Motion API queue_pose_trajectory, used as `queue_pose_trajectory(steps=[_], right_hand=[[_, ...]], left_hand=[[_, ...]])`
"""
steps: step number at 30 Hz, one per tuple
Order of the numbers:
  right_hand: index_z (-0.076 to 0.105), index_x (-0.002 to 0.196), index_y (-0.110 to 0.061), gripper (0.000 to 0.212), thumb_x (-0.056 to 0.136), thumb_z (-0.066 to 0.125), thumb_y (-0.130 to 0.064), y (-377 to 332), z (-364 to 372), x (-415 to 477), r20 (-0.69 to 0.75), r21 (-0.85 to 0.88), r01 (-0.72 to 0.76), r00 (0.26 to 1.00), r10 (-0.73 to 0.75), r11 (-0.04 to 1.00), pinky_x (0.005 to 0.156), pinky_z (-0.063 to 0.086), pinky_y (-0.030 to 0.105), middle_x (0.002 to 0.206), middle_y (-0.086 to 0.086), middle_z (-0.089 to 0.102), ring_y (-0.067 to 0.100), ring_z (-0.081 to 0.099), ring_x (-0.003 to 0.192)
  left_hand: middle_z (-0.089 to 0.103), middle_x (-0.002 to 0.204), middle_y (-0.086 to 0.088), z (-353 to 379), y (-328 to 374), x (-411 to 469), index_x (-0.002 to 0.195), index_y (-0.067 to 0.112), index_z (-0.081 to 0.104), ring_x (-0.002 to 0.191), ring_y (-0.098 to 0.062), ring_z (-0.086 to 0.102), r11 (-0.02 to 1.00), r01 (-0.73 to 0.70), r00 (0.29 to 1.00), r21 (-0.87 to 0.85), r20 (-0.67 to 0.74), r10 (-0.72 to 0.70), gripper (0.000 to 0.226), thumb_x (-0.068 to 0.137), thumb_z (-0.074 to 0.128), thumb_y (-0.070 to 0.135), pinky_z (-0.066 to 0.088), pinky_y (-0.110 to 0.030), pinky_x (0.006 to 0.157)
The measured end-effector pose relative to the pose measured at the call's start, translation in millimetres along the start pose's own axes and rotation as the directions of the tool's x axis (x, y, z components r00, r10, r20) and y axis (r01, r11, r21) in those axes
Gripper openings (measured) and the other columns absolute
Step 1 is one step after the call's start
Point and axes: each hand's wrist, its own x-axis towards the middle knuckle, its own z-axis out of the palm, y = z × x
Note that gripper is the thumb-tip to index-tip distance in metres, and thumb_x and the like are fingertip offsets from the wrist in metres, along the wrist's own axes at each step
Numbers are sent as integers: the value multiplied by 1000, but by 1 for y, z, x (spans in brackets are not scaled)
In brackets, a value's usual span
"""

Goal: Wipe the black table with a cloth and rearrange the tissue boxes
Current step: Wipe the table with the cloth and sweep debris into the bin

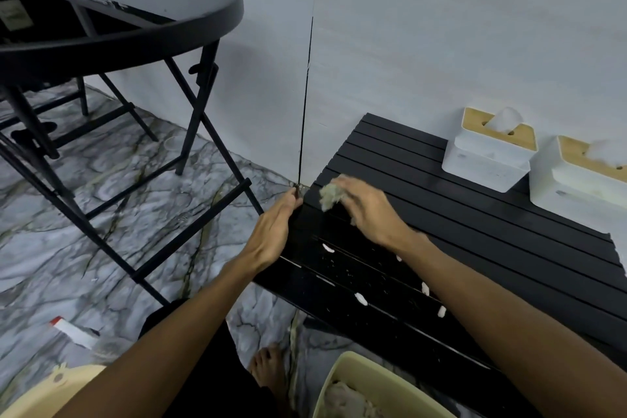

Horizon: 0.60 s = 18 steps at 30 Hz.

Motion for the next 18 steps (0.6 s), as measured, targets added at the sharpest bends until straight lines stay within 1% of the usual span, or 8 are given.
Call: queue_pose_trajectory(steps=[2,3,5,7,9,13,15,18], right_hand=[[58,137,-9,34,105,47,-11,13,8,14,-40,-77,-180,983,178,981,117,38,42,142,10,58,18,46,141],[55,139,-9,35,106,45,-13,14,14,20,-35,-125,-268,964,265,955,113,40,47,143,14,55,29,46,139],[54,138,-8,34,106,43,-11,5,29,25,-15,-205,-299,953,303,932,101,46,49,139,15,53,36,49,129],[52,138,-8,35,104,44,-7,-13,43,22,31,-258,-221,971,237,940,96,48,52,141,16,49,38,49,128],[50,140,-11,36,104,44,-7,-29,53,16,104,-276,-136,980,170,952,96,48,55,146,16,46,41,50,130],[43,144,-23,39,106,46,-16,-52,66,5,293,-265,81,956,0,961,93,53,61,156,10,37,43,57,125],[43,146,-23,41,106,47,-17,-61,63,0,360,-221,206,926,-117,953,96,52,59,160,7,34,39,55,129],[44,150,-19,43,107,47,-20,-69,56,-11,438,-169,349,864,-247,922,103,50,55,164,6,30,32,46,141]], left_hand=[[44,150,13,-4,-3,2,154,31,23,141,-3,33,1000,30,999,-9,21,-30,69,96,17,68,17,-27,116],[40,153,12,-6,-3,4,155,31,19,142,-3,33,999,48,998,-8,29,-48,74,94,17,73,16,-31,119],[29,158,11,-10,0,7,156,33,8,142,-8,34,997,71,996,-11,47,-71,76,93,20,74,16,-34,120],[23,159,11,-14,7,9,156,32,-1,137,-13,44,994,86,995,-63,49,-83,70,98,23,64,21,-31,115],[21,160,8,-21,10,15,157,28,-1,131,-15,50,988,109,993,-108,48,-104,69,100,22,60,22,-38,117],[26,161,1,-32,11,27,156,20,14,144,-24,32,956,189,982,-224,70,-177,65,102,22,54,21,-44,120],[32,158,-1,-34,14,27,155,18,20,144,-24,32,960,207,978,-189,71,-197,64,102,22,54,23,-42,119],[41,153,-2,-34,19,20,152,16,31,136,-27,42,974,214,975,-79,84,-207,65,101,20,56,31,-40,111]])
